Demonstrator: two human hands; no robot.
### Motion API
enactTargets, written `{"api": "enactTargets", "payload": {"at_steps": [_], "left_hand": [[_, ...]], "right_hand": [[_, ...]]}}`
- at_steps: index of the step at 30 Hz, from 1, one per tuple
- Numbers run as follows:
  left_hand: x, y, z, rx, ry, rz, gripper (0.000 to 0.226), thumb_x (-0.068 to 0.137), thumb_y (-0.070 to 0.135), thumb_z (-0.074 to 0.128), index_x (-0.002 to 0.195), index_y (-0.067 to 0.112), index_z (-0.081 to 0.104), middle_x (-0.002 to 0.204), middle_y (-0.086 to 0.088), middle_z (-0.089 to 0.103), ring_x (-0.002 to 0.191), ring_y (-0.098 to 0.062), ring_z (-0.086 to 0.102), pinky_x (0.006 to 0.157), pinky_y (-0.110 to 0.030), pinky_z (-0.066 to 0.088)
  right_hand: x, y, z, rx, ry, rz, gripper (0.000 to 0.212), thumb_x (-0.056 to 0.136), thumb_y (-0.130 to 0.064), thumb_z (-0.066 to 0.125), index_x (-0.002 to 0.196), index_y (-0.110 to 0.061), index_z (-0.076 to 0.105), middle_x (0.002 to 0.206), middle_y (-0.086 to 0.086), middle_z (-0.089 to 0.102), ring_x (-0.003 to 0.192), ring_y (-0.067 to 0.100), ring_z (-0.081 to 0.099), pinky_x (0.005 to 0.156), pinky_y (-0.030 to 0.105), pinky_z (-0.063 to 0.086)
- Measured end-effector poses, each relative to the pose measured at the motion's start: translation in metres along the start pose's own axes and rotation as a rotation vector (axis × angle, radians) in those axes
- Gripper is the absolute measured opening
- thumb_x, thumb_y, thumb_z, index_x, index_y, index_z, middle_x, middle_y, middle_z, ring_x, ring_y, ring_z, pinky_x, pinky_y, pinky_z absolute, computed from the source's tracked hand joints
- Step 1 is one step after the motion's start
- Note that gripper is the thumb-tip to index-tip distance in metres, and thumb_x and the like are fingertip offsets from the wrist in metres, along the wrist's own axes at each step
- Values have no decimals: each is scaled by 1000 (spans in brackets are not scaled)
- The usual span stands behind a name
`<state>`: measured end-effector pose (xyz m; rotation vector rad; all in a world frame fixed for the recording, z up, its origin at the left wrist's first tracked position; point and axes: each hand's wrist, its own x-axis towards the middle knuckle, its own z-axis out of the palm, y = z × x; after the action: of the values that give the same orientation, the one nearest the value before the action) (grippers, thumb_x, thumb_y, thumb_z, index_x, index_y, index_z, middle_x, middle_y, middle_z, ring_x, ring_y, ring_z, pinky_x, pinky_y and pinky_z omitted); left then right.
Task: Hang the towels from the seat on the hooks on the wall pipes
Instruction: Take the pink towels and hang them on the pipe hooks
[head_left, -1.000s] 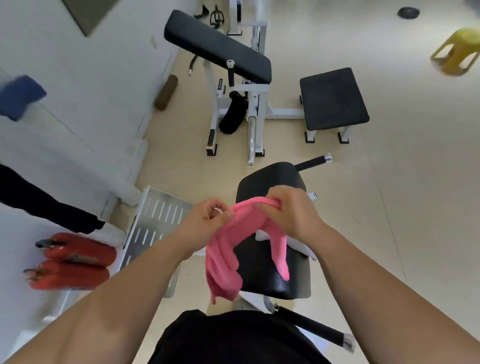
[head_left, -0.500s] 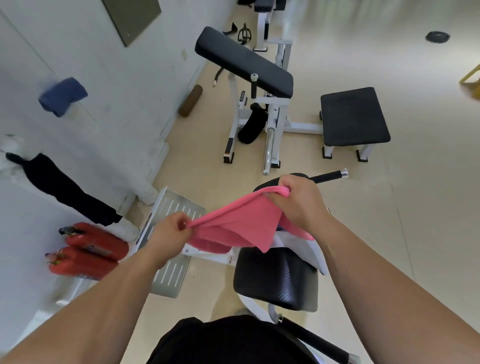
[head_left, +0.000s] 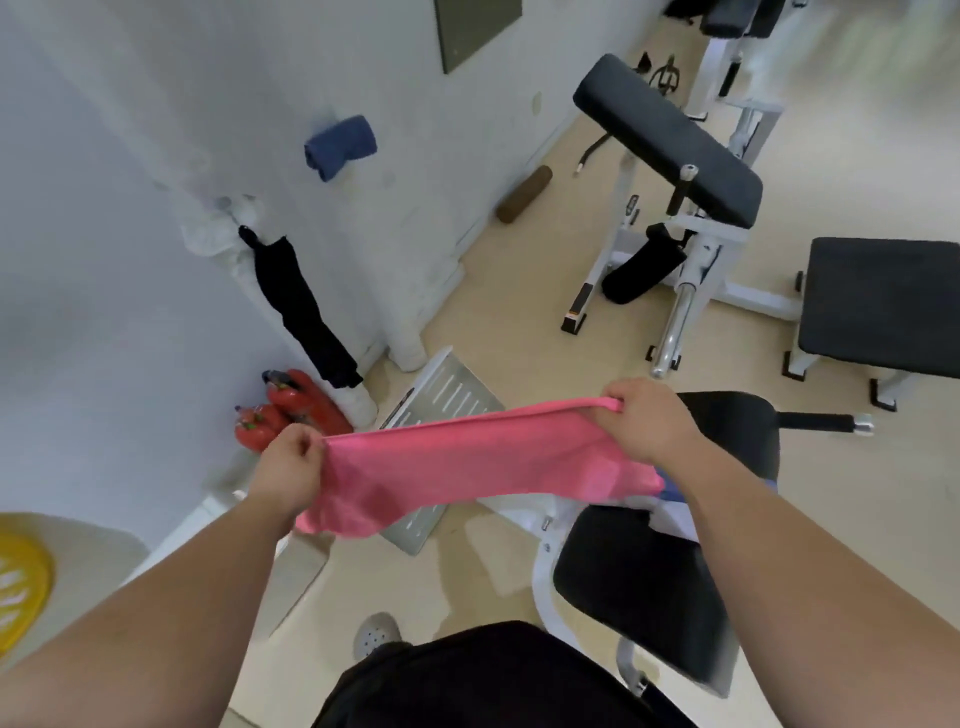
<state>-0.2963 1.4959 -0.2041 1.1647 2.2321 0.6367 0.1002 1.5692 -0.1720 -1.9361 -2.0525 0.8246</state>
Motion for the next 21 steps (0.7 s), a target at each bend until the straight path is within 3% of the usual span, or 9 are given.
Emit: {"api": "enactTargets", "payload": {"at_steps": [4,7,9,12,14,16,18,21], "left_hand": [[17,-3,-30,-164,-5,47,16,102,18,52,87,20,59,80,-1,60,75,-22,53,67,-37,43],[21,0,-50,-243,-96,101,14,100,17,56,90,11,63,79,-1,60,72,-15,49,65,-31,41],[22,-1,-63,-324,-166,123,16,98,24,59,88,13,65,77,-3,60,73,-15,51,70,-35,44],[24,1,-85,-429,-278,187,14,90,34,62,84,23,68,75,-4,63,70,-15,54,70,-40,49],[29,3,-100,-509,-367,253,12,96,24,64,85,22,69,70,-2,61,66,-13,53,65,-32,45],[39,3,-117,-520,-401,318,9,97,20,65,89,17,67,67,-3,56,61,-15,49,60,-29,40],[56,-7,-135,-461,-380,381,5,94,24,69,90,22,67,64,-3,53,57,-16,46,55,-30,38],[84,-40,-158,-304,-297,376,5,87,26,69,83,28,67,72,5,66,67,-12,58,67,-36,50]], "right_hand": [[18,-67,21,141,-58,-65,29,93,-35,63,80,-9,64,77,5,62,74,24,58,71,40,49],[27,-124,50,220,-106,-101,16,94,-21,57,92,-11,69,94,7,69,91,28,63,82,41,51],[25,-165,70,302,-111,-152,22,95,-12,54,112,-17,68,101,-2,68,94,18,62,83,32,49],[13,-228,99,460,-177,-232,38,97,-16,58,132,-31,57,93,-14,63,80,-3,58,71,12,44],[12,-264,119,479,-228,-284,31,96,-21,64,124,-35,64,98,-18,67,85,-6,61,76,10,47],[17,-291,134,434,-188,-313,14,95,-22,66,94,-34,72,83,-16,70,76,-5,61,73,19,47],[25,-310,141,440,-128,-286,25,96,-21,64,75,-33,67,68,-19,65,66,-5,55,67,19,42],[36,-328,146,476,20,-192,25,97,-24,61,72,-28,63,64,-12,58,65,5,52,65,28,42]]}}
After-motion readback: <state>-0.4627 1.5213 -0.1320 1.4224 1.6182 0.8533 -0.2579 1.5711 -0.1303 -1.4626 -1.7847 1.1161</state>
